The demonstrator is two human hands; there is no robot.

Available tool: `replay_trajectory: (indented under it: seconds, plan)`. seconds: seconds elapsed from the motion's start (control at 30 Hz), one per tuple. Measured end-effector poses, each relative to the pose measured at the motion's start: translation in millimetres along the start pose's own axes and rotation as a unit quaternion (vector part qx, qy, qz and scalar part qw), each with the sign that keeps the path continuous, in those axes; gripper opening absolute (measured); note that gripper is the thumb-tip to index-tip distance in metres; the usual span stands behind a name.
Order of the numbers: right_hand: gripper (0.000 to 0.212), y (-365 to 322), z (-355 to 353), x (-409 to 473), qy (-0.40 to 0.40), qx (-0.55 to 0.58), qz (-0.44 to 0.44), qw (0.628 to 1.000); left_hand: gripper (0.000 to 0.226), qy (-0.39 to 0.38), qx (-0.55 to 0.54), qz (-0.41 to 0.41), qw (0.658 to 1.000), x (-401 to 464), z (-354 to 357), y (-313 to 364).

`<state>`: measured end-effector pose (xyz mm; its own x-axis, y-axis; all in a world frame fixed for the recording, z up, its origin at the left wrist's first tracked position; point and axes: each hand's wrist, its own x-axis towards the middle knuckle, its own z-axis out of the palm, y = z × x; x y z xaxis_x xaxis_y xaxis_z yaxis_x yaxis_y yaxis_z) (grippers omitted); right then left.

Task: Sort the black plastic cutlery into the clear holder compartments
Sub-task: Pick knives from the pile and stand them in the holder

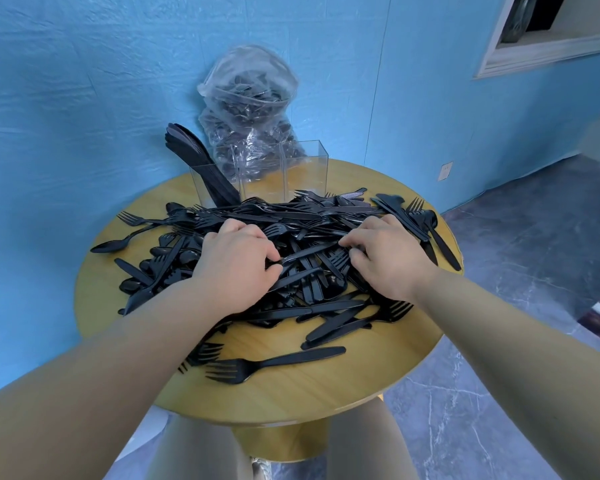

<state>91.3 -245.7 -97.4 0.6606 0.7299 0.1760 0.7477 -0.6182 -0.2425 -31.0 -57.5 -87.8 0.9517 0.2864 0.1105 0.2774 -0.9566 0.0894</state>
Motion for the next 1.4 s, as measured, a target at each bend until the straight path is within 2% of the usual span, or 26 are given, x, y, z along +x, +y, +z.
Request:
replay_trajectory:
  seconds: [0.13, 0.3, 0.4, 0.47, 0.6, 0.7, 0.8, 0.9, 1.1, 1.4]
  plan:
    - [0.032, -1, 2, 2, -0.006, 0.012, -0.008, 1.0, 0.02, -0.004, -0.024, 0.021, 0.999, -2, -1, -2]
    - [0.025, -11, 4, 5, 0.029, 0.022, -0.043, 0.998, 0.021, -0.014, -0.042, 0.049, 0.998, -2, 0, -6]
    - [0.025, -18, 5, 11, 0.022, 0.005, -0.045, 0.999, 0.021, -0.029, -0.06, 0.061, 0.996, -2, 0, -9]
    - [0.03, -23, 5, 16, 0.004, -0.02, -0.024, 1.0, 0.021, -0.025, -0.071, 0.069, 0.995, -3, 0, -12]
    - [0.057, -37, 8, 29, -0.045, -0.071, 0.03, 0.996, 0.024, 0.02, -0.045, 0.06, 0.997, -7, -1, -19]
    - [0.061, -47, 8, 36, -0.062, -0.061, 0.076, 0.993, 0.032, 0.003, -0.007, 0.053, 0.999, -9, 0, -21]
    - [0.055, -48, 6, 37, -0.067, -0.038, 0.101, 0.992, 0.035, -0.01, -0.001, 0.052, 0.999, -10, 2, -22]
    - [0.042, -47, 5, 38, -0.068, -0.036, 0.087, 0.993, 0.035, -0.013, -0.006, 0.056, 0.998, -10, 4, -24]
    - [0.057, -54, 6, 37, -0.067, -0.01, 0.105, 0.992, 0.037, -0.017, -0.003, 0.059, 0.998, -10, 6, -25]
    - [0.031, -53, 6, 43, -0.068, 0.029, 0.122, 0.99, 0.045, -0.014, 0.014, 0.05, 0.999, -9, 6, -29]
